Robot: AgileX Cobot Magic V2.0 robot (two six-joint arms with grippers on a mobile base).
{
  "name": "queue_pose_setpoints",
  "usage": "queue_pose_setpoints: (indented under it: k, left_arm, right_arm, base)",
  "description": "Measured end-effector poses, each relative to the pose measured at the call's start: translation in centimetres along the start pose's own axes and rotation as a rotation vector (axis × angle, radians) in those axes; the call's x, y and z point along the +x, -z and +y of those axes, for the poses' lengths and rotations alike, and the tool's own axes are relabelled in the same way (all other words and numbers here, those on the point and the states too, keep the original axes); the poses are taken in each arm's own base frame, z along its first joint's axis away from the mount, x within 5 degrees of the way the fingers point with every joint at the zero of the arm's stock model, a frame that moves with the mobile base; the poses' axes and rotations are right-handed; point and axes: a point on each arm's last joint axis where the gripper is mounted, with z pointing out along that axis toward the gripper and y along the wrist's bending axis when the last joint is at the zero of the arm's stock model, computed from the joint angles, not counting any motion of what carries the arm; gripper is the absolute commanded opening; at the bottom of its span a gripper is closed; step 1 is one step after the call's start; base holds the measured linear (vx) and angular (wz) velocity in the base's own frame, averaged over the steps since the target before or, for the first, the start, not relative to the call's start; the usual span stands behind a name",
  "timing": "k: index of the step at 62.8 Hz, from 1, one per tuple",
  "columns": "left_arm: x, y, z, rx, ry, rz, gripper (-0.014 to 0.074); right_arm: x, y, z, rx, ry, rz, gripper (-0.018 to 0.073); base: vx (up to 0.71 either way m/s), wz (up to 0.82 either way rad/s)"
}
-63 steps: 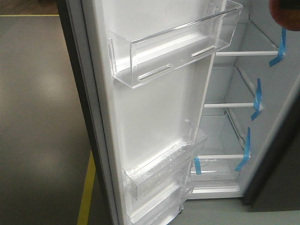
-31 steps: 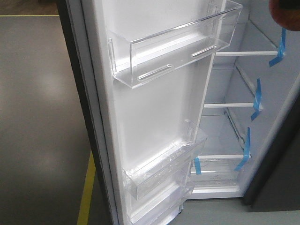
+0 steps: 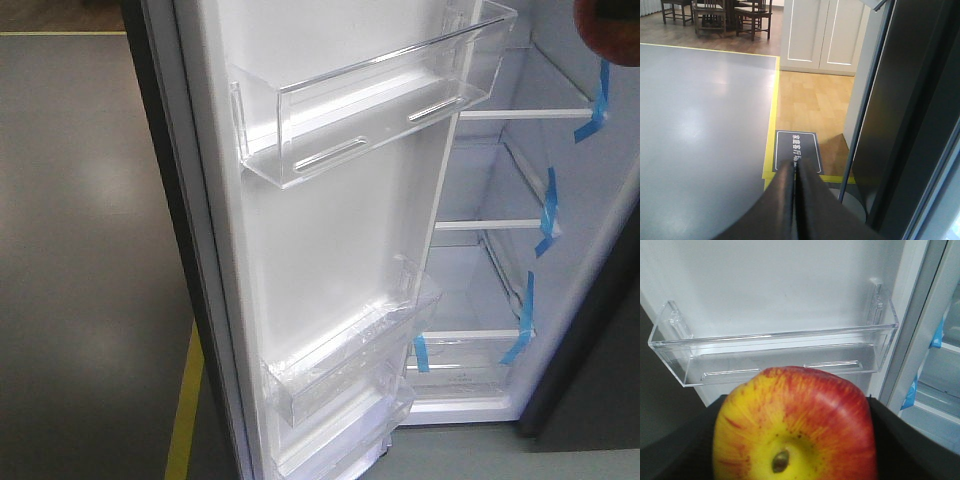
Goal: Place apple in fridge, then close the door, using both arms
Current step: 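Move the right gripper with the apple above the top door bin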
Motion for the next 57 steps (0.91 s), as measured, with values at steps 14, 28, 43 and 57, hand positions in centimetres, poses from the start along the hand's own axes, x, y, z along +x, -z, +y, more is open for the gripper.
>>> queue_pose_setpoints:
  k: [14, 28, 43, 57]
  left_arm:
    - [0.00, 0.00, 0.00, 0.000, 0.000, 0.000, -0.0006]
    - [0.00, 0.00, 0.00, 0.000, 0.000, 0.000, -0.0006]
    - [0.00, 0.00, 0.00, 0.000, 0.000, 0.000, -0.0006]
    - [0.00, 0.00, 0.00, 0.000, 0.000, 0.000, -0.0006]
  right_arm:
    - [0.00, 0.00, 0.00, 0.000, 0.000, 0.000, -0.0006]
    - [0.00, 0.00, 0.00, 0.000, 0.000, 0.000, -0.0006]
    - [0.00, 0.00, 0.00, 0.000, 0.000, 0.000, -0.0006]
    - [-0.34, 0.01, 0.02, -0.002, -0.008, -0.037, -0.0006]
  base:
    - [0.00, 0.00]
    - [0.00, 0.00]
    - [0.00, 0.00]
    - [0.00, 0.00]
